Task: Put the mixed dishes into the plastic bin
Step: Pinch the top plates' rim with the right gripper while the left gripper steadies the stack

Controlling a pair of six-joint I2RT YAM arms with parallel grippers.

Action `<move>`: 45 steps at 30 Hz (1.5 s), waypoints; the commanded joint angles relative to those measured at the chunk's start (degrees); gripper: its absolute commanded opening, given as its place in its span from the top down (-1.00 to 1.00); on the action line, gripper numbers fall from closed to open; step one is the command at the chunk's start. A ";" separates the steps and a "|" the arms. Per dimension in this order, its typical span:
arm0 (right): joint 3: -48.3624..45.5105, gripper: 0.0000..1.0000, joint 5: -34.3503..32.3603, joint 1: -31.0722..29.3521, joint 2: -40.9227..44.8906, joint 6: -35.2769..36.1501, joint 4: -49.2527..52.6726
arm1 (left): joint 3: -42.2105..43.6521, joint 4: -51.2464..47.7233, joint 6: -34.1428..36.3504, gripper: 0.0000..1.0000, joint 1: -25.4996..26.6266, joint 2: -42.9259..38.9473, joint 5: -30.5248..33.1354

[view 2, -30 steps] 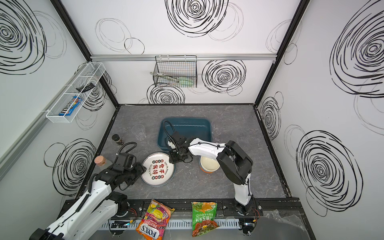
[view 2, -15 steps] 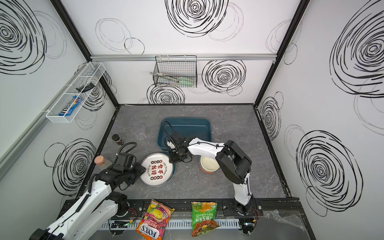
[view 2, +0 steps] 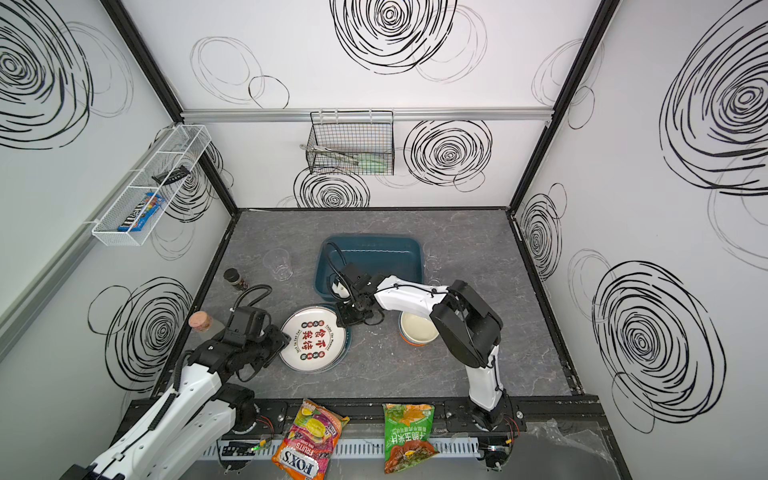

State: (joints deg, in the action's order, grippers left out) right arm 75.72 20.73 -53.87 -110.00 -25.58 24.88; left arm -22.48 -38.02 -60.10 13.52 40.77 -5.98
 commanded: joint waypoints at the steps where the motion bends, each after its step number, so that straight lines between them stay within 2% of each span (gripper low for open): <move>1: 0.71 0.55 1.21 -0.63 -1.43 0.27 0.26 | 0.05 -1.07 -0.89 0.05 0.37 -0.87 0.82; 7: 0.81 0.53 1.08 -0.77 -1.33 0.27 0.34 | 0.07 -1.52 -1.16 0.06 0.37 -1.18 0.97; 21: 0.82 0.26 -4.44 -0.54 4.68 0.36 2.11 | 0.24 -1.27 -1.17 -0.13 0.45 -1.05 1.15; 36: 0.10 0.07 -4.14 -0.22 1.74 -0.08 0.82 | 0.42 -1.27 -1.23 -0.20 0.53 -1.59 0.97; 45: 0.48 0.11 -2.57 -0.33 0.32 0.01 0.43 | 0.40 -1.27 -1.14 -0.21 0.54 -1.42 0.97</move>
State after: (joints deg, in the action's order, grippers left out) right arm 75.70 17.15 -54.24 -108.53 -25.56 24.84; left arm -22.48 -39.13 -60.71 13.78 39.64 -5.93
